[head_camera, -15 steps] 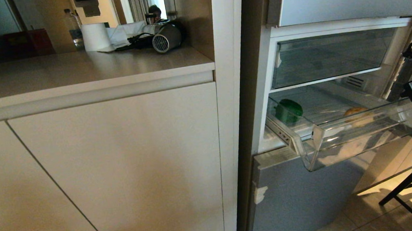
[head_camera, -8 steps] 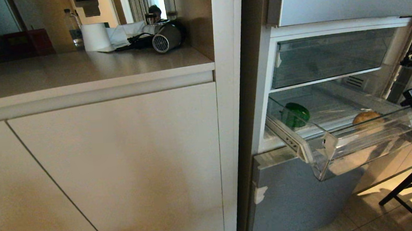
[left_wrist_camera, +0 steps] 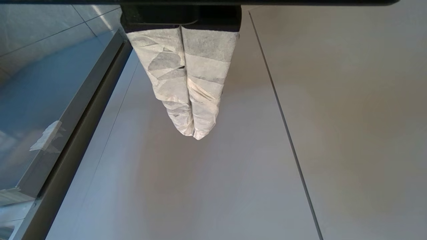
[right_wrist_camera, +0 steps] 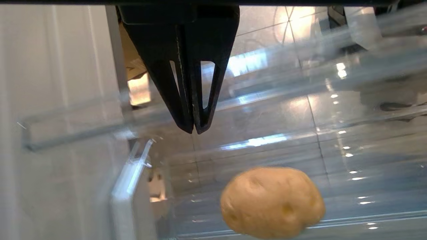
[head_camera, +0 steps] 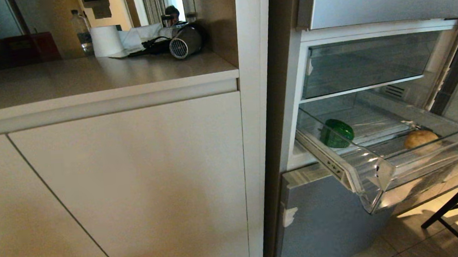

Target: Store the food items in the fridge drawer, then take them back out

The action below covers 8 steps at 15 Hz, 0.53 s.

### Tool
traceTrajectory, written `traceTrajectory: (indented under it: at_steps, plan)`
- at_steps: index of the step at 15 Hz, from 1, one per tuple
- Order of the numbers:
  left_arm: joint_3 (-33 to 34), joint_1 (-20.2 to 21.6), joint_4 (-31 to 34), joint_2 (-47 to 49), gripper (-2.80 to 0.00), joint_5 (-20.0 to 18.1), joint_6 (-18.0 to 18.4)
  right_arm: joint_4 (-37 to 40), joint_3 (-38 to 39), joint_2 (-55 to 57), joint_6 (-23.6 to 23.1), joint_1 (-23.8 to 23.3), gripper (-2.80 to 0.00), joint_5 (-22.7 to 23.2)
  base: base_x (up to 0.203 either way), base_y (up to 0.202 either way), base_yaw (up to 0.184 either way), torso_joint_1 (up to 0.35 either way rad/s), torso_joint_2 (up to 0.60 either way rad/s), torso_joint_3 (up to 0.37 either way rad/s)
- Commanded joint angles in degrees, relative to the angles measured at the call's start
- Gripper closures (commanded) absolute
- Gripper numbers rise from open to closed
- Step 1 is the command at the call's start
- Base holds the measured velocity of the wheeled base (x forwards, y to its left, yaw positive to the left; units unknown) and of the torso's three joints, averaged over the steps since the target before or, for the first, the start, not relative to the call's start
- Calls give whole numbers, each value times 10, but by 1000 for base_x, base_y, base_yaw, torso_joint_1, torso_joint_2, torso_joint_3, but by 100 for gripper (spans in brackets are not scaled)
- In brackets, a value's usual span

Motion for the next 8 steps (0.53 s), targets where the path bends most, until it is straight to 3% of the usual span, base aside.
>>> traceTrajectory:
  at_steps: [1, 4, 8]
  plan:
    - [5, 0, 0, 0, 0, 0, 0, 3, -1, -12, -1, -13, 0, 4, 0, 0, 0, 0, 0, 0]
    - [5, 0, 0, 0, 0, 0, 0, -16, -1, -13, 5, -12, 0, 51, 0, 0, 0, 0, 0, 0]
    - [5, 0, 0, 0, 0, 0, 0, -53, -1, 17, 15, -11, 0, 53, 0, 0, 0, 0, 0, 0]
